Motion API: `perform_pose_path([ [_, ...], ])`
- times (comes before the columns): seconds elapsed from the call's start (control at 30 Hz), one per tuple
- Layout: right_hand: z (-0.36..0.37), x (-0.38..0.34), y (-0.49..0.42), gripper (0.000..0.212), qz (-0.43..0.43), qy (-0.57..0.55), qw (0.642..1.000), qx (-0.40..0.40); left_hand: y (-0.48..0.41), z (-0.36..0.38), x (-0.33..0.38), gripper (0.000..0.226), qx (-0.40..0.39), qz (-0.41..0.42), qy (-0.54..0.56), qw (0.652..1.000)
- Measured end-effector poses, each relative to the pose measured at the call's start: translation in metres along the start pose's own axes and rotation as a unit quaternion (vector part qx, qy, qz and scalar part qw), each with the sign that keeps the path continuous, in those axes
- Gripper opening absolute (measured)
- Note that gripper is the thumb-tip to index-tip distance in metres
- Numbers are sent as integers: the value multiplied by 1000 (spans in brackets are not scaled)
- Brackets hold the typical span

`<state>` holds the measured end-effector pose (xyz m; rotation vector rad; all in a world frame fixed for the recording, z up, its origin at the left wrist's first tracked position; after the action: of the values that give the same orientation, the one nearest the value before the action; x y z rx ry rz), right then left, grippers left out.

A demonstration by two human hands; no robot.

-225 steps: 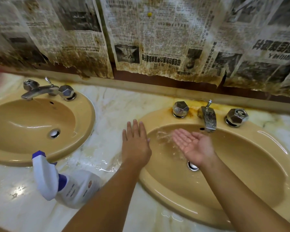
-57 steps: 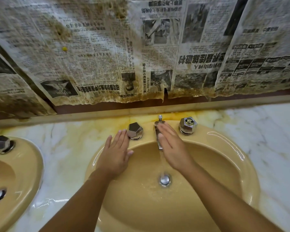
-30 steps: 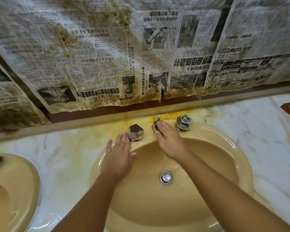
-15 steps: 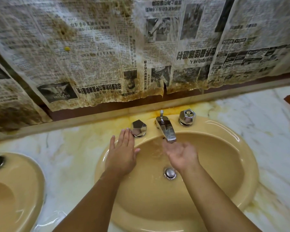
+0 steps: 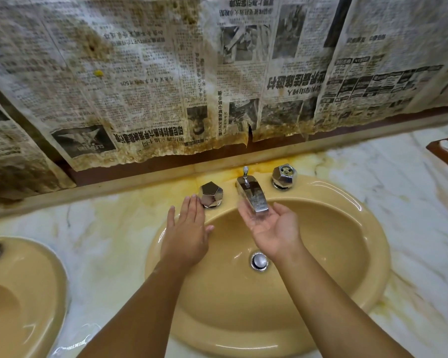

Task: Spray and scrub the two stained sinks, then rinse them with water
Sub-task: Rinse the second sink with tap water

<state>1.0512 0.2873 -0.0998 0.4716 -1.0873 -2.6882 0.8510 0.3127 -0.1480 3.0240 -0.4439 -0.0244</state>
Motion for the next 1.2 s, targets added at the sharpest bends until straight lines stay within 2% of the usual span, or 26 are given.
perform_pose_path([
  [0.23, -32, 7, -9, 49, -9, 51, 996, 77, 0, -2, 1, 70, -3, -4, 3, 1000],
  [0.53, -33, 10, -8, 31, -11, -7, 999, 41, -1, -1, 2, 70, -1, -5, -1, 1000],
  [0.73, -32, 32, -12, 35, 35, 6, 996, 82, 0, 0, 1, 71, 16, -1, 3, 1000],
  [0.9, 7, -1, 4, 35, 9, -59, 998, 36, 0, 1, 0, 71, 9, 3, -3, 1000],
  [1.07, -28, 9, 6, 47, 43, 5, 994, 102, 1, -2, 1, 70, 12, 3, 2, 1000],
  [1.2, -20, 4, 4, 42, 7, -10, 996, 93, 1, -2, 1, 70, 7, 4, 0, 1000],
])
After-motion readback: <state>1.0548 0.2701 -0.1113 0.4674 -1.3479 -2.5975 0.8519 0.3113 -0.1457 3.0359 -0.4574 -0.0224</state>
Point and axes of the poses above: each hand's wrist, its own y-axis away from the middle knuckle, its own z-axis out of the palm, x = y × z, the point moved 3 cm from there along -y, towards the middle knuckle, and after that the axes turned 4 degrees about z, right-handed, at the moved point
